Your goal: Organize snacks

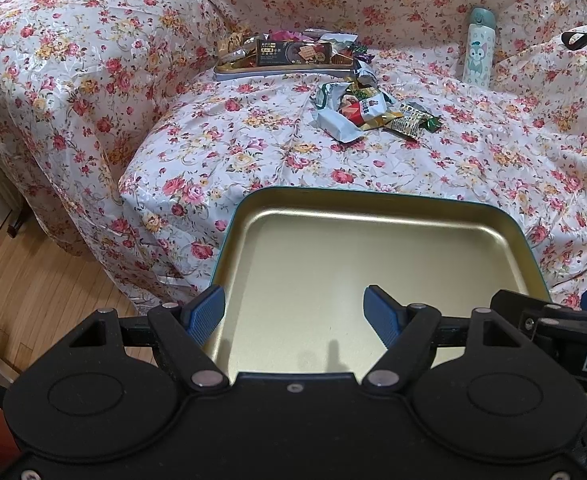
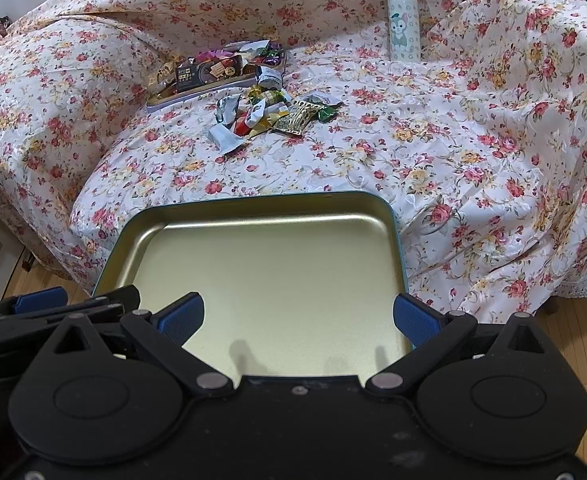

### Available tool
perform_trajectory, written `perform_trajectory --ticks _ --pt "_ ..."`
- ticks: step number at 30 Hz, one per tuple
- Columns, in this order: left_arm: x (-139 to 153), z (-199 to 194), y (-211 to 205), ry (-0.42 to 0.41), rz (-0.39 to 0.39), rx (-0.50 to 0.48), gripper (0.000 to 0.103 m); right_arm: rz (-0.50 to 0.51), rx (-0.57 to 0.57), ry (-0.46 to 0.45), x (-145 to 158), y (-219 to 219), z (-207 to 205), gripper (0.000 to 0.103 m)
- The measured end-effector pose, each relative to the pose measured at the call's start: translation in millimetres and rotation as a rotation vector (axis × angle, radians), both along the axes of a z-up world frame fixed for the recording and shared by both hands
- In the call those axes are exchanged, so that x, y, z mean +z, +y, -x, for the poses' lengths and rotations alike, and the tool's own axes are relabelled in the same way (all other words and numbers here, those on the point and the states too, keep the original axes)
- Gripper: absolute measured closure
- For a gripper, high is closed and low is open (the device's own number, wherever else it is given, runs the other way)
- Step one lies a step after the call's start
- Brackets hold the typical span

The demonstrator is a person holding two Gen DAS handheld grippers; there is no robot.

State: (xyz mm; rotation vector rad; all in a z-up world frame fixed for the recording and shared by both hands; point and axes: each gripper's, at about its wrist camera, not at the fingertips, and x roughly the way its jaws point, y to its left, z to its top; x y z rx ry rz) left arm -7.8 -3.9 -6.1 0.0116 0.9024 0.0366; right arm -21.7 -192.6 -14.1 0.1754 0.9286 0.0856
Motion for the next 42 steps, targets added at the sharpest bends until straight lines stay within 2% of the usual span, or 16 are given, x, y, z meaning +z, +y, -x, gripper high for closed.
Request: perform_trajectory --ticks 29,42 --pt "-2.9 -0.6 1.9 0.016 0.000 0.004 0.026 0.000 0.002 0.002 -1.8 3.6 1.5 0.000" --pt "-5.5 -2.4 5.8 0.025 0.029 0.024 0.026 0.001 0.006 0.060 -6.5 4.0 -7.7 0.000"
